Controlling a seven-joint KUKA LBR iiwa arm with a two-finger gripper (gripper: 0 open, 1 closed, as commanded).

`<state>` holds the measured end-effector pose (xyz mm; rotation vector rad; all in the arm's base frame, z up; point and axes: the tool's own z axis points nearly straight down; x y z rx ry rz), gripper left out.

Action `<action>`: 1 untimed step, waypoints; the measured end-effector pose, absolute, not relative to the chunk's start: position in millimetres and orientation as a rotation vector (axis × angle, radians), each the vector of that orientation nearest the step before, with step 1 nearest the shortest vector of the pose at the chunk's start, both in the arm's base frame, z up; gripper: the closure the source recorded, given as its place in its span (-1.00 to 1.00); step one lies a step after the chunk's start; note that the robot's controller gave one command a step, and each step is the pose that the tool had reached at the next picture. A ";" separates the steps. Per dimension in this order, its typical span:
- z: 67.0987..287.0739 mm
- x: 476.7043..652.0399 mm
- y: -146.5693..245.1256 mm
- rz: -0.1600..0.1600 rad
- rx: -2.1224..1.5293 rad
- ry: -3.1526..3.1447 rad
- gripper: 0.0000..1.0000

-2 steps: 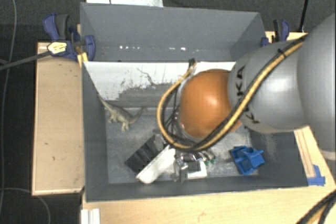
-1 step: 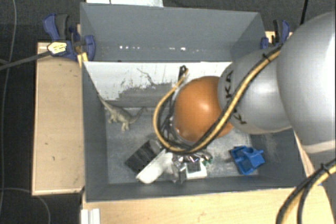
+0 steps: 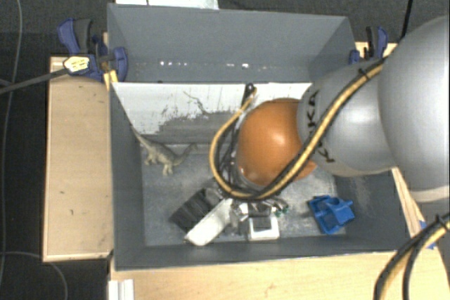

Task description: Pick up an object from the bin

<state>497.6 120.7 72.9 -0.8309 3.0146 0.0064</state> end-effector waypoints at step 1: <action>72.9 497.6 120.7 0.006 -0.830 3.015 1.00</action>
Offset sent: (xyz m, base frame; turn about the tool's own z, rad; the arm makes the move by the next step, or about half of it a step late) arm -0.0001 0.0002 0.0627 0.0000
